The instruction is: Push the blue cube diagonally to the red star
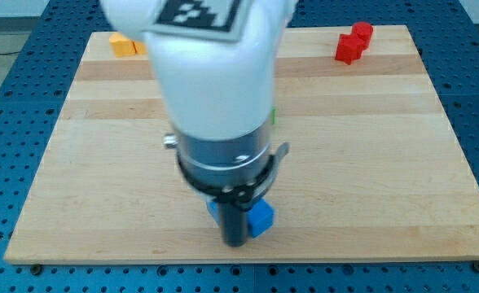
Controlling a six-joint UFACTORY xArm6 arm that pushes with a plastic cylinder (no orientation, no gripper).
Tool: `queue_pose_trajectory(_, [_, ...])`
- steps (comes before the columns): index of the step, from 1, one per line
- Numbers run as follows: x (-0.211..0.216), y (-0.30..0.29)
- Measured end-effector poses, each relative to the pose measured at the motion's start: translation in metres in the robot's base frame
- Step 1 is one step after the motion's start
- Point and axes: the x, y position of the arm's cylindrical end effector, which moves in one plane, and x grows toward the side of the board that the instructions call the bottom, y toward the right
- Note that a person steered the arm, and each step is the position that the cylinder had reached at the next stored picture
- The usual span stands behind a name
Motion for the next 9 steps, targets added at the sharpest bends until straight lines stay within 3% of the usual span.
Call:
queue_pose_trajectory(2, [-0.042, 0.067])
queue_pose_trajectory(4, [-0.078, 0.072])
queue_pose_trajectory(9, [-0.181, 0.158])
